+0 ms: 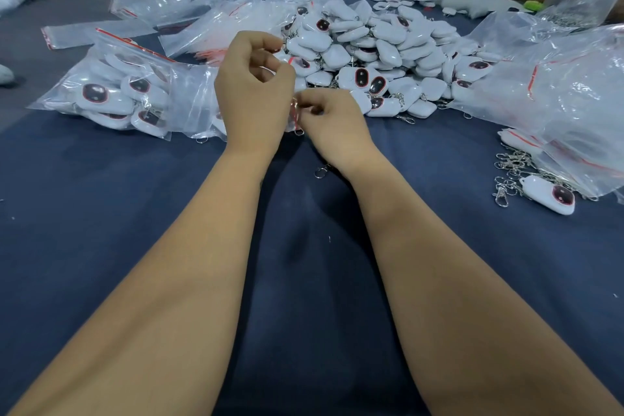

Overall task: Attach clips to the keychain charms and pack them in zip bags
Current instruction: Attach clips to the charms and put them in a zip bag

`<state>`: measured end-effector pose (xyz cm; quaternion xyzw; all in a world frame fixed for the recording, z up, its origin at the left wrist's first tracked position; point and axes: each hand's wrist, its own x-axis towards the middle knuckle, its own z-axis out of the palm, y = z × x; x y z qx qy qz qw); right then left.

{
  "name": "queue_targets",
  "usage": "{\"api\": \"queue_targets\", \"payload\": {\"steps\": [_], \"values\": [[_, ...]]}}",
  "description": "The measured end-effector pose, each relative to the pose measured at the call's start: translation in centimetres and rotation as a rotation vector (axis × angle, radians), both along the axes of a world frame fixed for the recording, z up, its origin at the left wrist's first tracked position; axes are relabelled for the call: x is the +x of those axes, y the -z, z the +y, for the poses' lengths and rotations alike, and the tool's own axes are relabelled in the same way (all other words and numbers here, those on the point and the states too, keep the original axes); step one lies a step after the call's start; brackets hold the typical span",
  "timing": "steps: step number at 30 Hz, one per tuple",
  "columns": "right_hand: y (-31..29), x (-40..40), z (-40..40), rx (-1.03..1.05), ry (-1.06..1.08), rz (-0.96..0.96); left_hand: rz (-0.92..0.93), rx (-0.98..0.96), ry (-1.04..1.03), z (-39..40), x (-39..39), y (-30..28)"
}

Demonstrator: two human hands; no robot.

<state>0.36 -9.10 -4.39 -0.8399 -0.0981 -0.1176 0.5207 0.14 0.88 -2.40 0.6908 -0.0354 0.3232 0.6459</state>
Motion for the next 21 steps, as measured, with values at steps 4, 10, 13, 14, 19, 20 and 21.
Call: {"api": "queue_targets", "payload": {"steps": [4, 10, 13, 14, 19, 20, 21], "values": [[0.0, -0.2, 0.4, -0.022, -0.117, 0.037, -0.006, 0.124, -0.040, -0.1, 0.0, 0.2], [-0.7, -0.6, -0.4, 0.030, 0.189, -0.046, 0.162, 0.285, -0.060, 0.1, 0.7, 1.0], [-0.7, -0.3, -1.2, -0.209, 0.414, -0.056, 0.209, 0.325, -0.120, 0.6, 1.0, 1.3], [-0.7, -0.2, -1.4, -0.315, 0.465, -0.042, 0.223, 0.344, -0.163, 0.8, 1.2, 1.3], [-0.2, -0.4, -1.4, -0.536, 0.427, 0.097, 0.257, 0.361, -0.259, 1.3, 1.3, 1.1], [-0.2, -0.4, -1.3, -0.546, 0.416, 0.101, 0.250, 0.375, -0.251, 1.3, 1.4, 1.1], [-0.2, -0.4, -1.3, -0.553, 0.412, 0.096, 0.237, 0.406, -0.242, 1.1, 1.4, 1.2]]}}
